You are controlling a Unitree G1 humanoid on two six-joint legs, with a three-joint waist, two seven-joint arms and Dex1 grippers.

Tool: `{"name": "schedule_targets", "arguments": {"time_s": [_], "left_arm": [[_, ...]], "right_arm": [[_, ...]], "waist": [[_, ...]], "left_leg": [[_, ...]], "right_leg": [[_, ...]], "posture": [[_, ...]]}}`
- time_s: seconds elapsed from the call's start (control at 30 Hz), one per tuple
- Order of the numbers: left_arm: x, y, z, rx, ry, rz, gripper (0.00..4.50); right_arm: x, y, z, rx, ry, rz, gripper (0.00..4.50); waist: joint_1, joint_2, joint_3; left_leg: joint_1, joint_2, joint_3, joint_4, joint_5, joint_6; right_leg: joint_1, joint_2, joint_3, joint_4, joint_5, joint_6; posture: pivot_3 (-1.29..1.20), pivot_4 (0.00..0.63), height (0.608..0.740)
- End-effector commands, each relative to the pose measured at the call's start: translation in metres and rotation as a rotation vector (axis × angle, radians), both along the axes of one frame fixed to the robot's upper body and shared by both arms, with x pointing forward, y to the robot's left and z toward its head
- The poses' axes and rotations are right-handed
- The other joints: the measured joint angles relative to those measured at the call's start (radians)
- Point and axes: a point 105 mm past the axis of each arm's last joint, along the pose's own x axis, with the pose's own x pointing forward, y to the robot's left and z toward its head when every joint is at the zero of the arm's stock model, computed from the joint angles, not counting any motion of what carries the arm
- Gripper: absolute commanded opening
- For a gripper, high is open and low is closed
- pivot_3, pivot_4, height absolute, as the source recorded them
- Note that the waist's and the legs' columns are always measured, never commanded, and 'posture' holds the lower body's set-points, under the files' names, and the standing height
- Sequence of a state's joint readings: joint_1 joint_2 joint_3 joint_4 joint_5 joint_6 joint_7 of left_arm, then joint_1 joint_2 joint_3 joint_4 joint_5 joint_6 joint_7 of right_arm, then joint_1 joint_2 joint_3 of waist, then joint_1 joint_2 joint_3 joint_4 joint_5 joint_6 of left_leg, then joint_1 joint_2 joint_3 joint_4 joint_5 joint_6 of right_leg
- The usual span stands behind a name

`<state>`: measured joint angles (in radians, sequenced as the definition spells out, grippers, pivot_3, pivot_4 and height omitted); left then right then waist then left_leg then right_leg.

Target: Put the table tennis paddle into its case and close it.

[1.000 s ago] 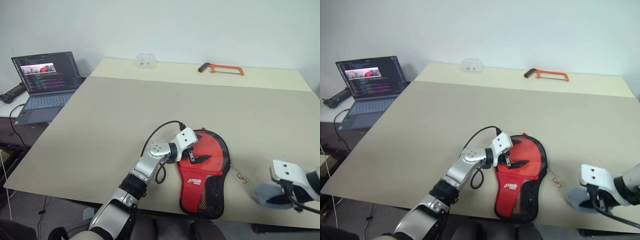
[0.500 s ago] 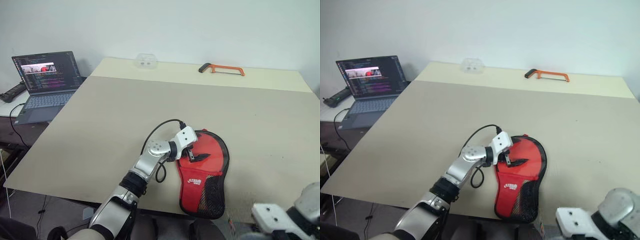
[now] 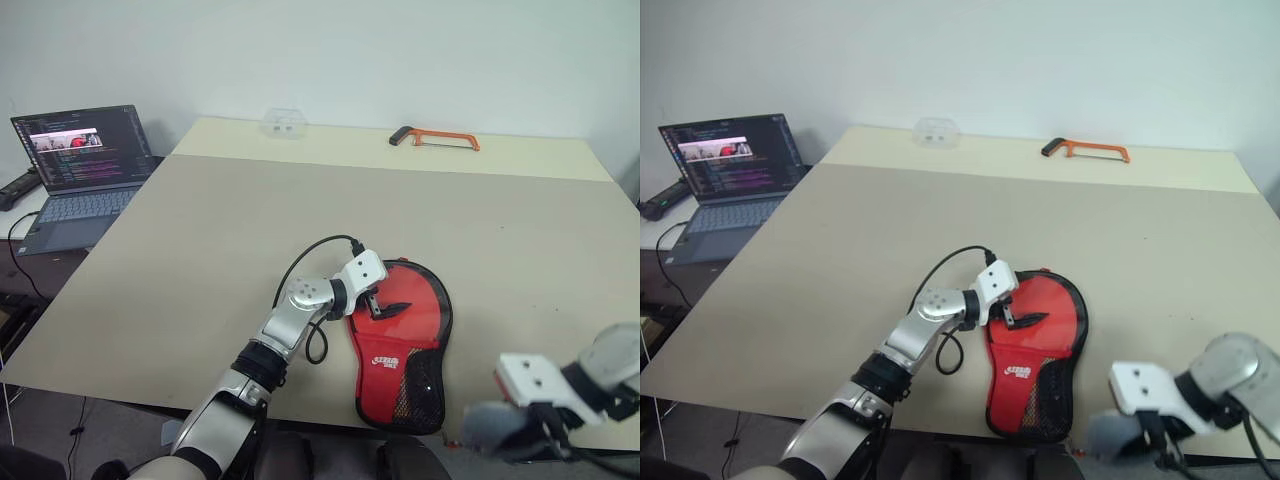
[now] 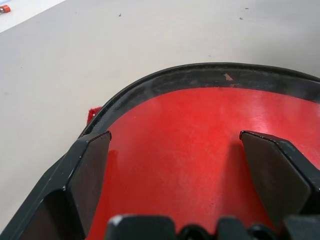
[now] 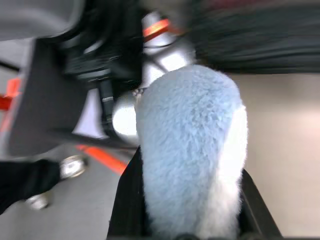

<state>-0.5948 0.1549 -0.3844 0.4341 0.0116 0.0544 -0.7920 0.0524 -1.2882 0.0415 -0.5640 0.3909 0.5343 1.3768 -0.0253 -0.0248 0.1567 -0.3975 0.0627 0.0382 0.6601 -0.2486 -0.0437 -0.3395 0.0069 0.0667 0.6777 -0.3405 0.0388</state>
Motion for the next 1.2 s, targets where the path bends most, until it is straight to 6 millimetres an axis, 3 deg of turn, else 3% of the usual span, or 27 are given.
{"name": "schedule_targets", "arguments": {"time_s": [0.03,0.1,0.13,0.27,0.43,0.57,0.7,0.8,0.9,1.07,1.2], "left_arm": [[0.003,0.020,-0.028,0.091,0.052,0.080,4.50],[0.008,0.022,-0.022,0.062,0.035,0.108,4.50],[0.011,0.023,-0.016,0.034,0.030,0.119,4.50],[0.012,0.027,0.008,-0.048,0.010,0.098,4.50],[-0.001,0.048,0.043,-0.035,-0.068,-0.032,4.50],[-0.015,0.073,0.078,-0.022,-0.100,-0.102,4.50],[-0.042,0.105,0.119,0.040,-0.104,-0.193,4.50],[-0.056,0.154,0.158,0.075,-0.072,-0.147,4.50],[-0.066,0.191,0.184,0.065,-0.030,-0.077,4.50],[-0.069,0.234,0.197,0.082,0.000,0.063,4.50],[-0.070,0.253,0.188,0.114,0.022,0.145,4.50]], "right_arm": [[0.014,-0.007,0.009,0.004,-0.051,-0.020,0.56],[0.018,-0.013,0.005,-0.018,-0.056,-0.022,0.56],[0.020,-0.016,0.004,-0.021,-0.050,-0.028,1.29],[0.032,-0.024,0.006,-0.033,-0.058,-0.054,2.54],[0.049,-0.037,0.024,-0.013,-0.077,-0.091,4.35],[0.054,-0.047,0.042,0.032,-0.079,-0.142,4.46],[0.052,-0.065,0.073,0.150,-0.097,-0.236,4.46],[0.049,-0.084,0.103,0.259,-0.148,-0.358,4.46],[0.044,-0.093,0.117,0.328,-0.168,-0.435,4.46],[0.033,-0.097,0.118,0.377,-0.152,-0.495,4.46],[0.031,-0.105,0.116,0.384,-0.160,-0.537,4.46]], "waist": [[0.000,0.000,0.000],[-0.001,0.000,0.000],[-0.001,-0.001,0.000],[-0.005,0.000,0.002],[-0.009,0.002,0.011],[-0.003,0.003,0.014],[-0.002,0.003,0.019],[-0.002,0.003,0.022],[-0.004,0.002,0.026],[-0.005,0.004,0.027],[-0.006,0.004,0.027]], "left_leg": [[0.000,0.000,0.000,0.000,0.000,0.000],[0.000,0.000,0.000,0.000,0.000,0.000],[0.000,0.000,0.000,0.000,0.000,0.000],[-0.002,0.000,0.001,0.000,0.000,0.000],[-0.003,0.001,0.002,-0.001,0.000,0.000],[-0.009,0.001,0.002,-0.001,0.000,0.000],[-0.018,0.002,0.002,0.001,0.001,-0.001],[-0.019,0.002,0.001,0.001,0.000,-0.001],[-0.019,0.002,0.000,0.001,0.000,-0.001],[-0.017,0.002,0.000,0.001,0.000,0.000],[-0.017,0.002,0.000,0.001,0.000,0.000]], "right_leg": [[0.000,0.000,0.000,0.000,0.000,0.000],[0.000,0.000,0.000,0.000,0.000,0.000],[0.000,0.000,0.000,0.000,0.000,0.000],[-0.002,0.000,0.001,0.000,0.000,0.000],[-0.006,0.000,0.002,0.002,0.000,0.000],[-0.012,0.000,0.001,0.002,0.000,-0.001],[-0.019,-0.001,-0.001,0.002,0.000,-0.001],[-0.019,-0.003,-0.002,0.002,-0.001,0.000],[-0.019,-0.003,-0.003,0.002,-0.001,0.000],[-0.018,-0.005,-0.004,0.003,-0.001,0.000],[-0.018,-0.005,-0.004,0.003,-0.001,0.000]], "posture": [[0.00,0.150,0.740],[0.00,0.150,0.740],[0.00,0.150,0.740],[0.00,0.150,0.740],[0.00,0.150,0.740],[0.00,0.150,0.740],[0.00,0.150,0.740],[0.00,0.150,0.740],[0.00,0.150,0.740],[0.00,0.150,0.740],[0.00,0.150,0.740]]}}
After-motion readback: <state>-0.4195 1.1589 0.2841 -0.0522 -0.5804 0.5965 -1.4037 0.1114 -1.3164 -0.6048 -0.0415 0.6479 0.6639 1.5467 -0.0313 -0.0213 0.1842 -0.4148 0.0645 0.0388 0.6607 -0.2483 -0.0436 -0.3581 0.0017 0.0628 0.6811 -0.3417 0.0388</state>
